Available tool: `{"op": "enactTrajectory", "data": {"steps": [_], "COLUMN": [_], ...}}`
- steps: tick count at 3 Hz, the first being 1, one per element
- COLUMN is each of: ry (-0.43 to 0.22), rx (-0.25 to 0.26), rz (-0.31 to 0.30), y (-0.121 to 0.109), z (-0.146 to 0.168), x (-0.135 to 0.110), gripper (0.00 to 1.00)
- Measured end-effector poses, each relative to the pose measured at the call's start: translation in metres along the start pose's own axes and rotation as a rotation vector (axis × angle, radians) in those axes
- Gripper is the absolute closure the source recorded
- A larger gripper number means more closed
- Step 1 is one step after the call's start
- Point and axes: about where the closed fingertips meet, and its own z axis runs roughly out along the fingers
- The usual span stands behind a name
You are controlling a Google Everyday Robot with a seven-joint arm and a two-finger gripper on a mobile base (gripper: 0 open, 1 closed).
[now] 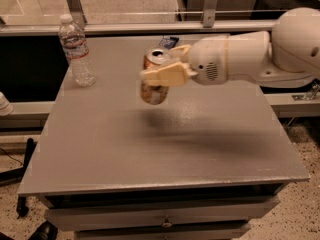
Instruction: Move orange can near water bottle
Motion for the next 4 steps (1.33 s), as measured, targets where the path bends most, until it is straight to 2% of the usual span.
{"op": "enactTrajectory", "data": {"steps": [1, 2, 4], "ry": [-0.027, -0.054, -0.069], "rx": [-0.097, -0.127, -0.104], "rz": [-0.034, -0.045, -0.083], "y": [0.038, 0.036, -0.012], "z": [0.064, 0.114, 0.18], "x": [-0.016, -0.027, -0.043], "gripper": [1.0, 1.0, 1.0]}}
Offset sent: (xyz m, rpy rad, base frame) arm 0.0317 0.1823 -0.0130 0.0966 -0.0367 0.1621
